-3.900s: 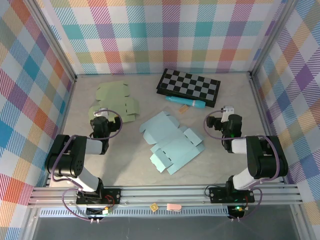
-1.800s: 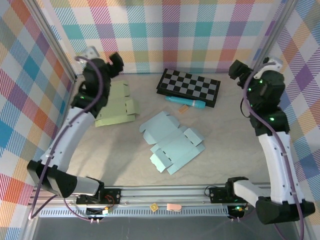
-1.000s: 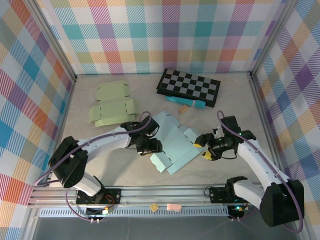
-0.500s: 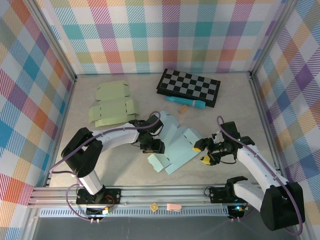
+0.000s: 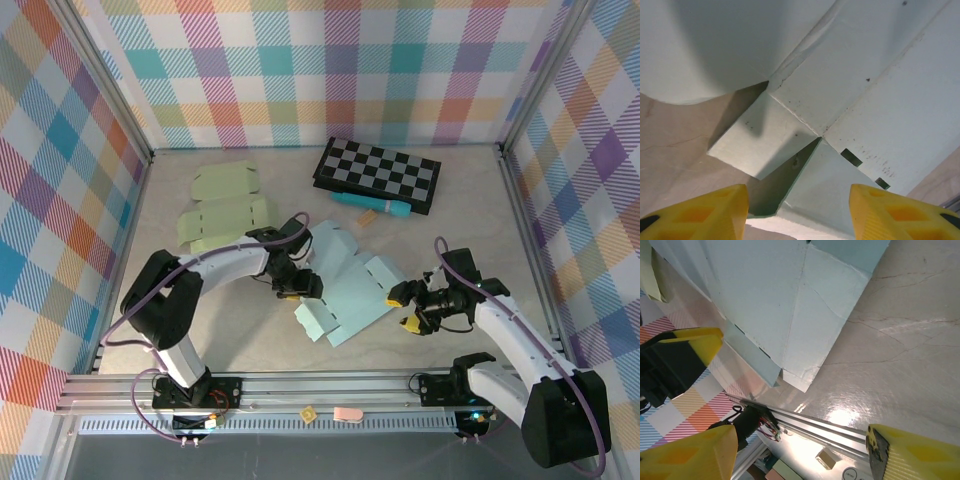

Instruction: Fold the paper box

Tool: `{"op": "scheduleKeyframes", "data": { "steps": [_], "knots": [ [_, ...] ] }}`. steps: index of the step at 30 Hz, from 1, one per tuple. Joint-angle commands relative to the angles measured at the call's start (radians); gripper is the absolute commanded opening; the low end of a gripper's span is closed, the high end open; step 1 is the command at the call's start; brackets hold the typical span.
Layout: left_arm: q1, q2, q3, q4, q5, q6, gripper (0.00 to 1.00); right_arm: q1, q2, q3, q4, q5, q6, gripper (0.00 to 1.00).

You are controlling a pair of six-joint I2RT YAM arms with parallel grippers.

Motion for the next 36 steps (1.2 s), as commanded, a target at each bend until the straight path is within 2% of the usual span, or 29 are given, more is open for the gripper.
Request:
{"op": "scheduleKeyframes", "data": {
  "steps": [1, 6, 9, 13, 16, 20, 28, 36],
  "knots": [
    [-0.003, 0.035, 0.003, -0.009, 0.091, 0.049, 0.54, 0.006, -0.004, -0.028, 0.020, -0.028, 0.006, 0.69],
    [-0.003, 0.028, -0.016, -0.009, 0.087, 0.052, 0.51, 0.006, -0.007, -0.047, 0.039, -0.030, 0.014, 0.69],
    [-0.004, 0.034, -0.030, 0.024, 0.133, 0.032, 0.48, 0.007, 0.003, -0.057, 0.061, -0.037, 0.022, 0.69],
    [-0.010, 0.050, -0.042, 0.048, 0.128, 0.004, 0.39, 0.009, 0.013, -0.066, 0.079, -0.041, 0.023, 0.68],
    [-0.010, 0.043, -0.049, 0.076, 0.108, -0.048, 0.27, 0.010, 0.016, -0.080, 0.100, -0.048, 0.035, 0.68],
    [-0.010, 0.024, -0.042, 0.147, 0.150, -0.165, 0.00, 0.013, 0.002, -0.079, 0.101, -0.051, 0.045, 0.68],
    [-0.012, -0.012, 0.033, 0.160, 0.166, -0.369, 0.00, 0.013, -0.074, -0.083, 0.124, -0.009, 0.099, 0.72],
    [-0.010, -0.036, 0.088, 0.203, 0.246, -0.504, 0.00, 0.007, -0.053, -0.124, 0.289, 0.034, 0.222, 0.73]
  ]
}}
